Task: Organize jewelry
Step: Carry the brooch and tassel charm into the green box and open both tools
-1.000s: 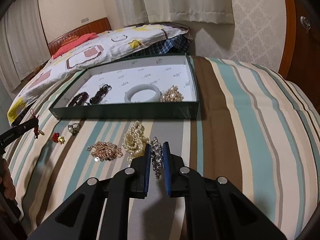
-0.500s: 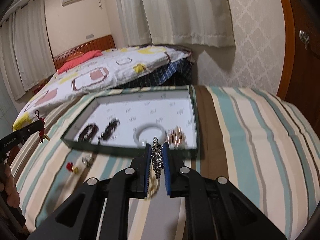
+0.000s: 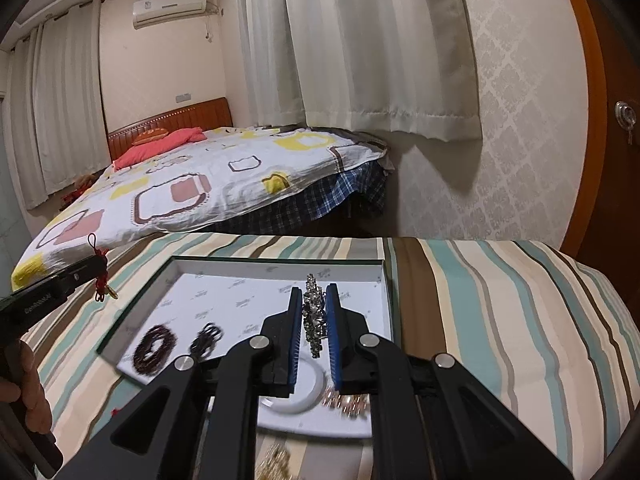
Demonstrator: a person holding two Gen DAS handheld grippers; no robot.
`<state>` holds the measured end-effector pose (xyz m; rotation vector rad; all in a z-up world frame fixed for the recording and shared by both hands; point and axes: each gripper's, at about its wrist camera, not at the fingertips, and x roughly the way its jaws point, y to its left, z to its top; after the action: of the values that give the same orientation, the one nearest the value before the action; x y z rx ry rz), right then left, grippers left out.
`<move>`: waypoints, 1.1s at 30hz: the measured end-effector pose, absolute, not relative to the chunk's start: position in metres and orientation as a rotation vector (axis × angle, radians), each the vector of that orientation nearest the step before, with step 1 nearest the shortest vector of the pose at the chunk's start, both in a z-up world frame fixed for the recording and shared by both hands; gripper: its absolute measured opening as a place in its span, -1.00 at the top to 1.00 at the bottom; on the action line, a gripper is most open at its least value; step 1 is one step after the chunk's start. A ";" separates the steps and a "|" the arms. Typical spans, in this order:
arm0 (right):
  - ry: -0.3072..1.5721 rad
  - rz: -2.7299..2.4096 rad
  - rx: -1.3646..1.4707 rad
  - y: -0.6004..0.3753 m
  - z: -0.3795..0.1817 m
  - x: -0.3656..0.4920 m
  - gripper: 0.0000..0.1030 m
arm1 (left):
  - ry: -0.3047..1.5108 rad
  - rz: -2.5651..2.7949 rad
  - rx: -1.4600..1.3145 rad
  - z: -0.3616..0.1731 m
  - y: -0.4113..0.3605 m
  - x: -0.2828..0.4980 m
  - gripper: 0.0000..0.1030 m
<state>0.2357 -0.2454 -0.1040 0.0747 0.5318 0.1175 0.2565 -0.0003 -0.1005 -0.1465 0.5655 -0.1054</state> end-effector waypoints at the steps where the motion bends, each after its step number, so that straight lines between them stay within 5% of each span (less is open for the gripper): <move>1: 0.541 0.114 0.073 -0.246 -0.108 0.241 0.75 | 0.577 -0.100 -0.137 -0.106 -0.001 0.265 0.83; 26: 0.800 0.073 0.082 -0.263 -0.175 0.303 0.75 | 0.869 -0.042 -0.053 -0.180 -0.004 0.359 0.80; 33: 0.803 0.082 0.086 -0.262 -0.175 0.305 0.65 | 0.866 -0.041 -0.064 -0.179 -0.002 0.357 0.36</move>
<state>0.3050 -0.2620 -0.1748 0.0859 0.8030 0.0816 0.3572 -0.0016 -0.1786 -0.0643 0.8662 -0.0407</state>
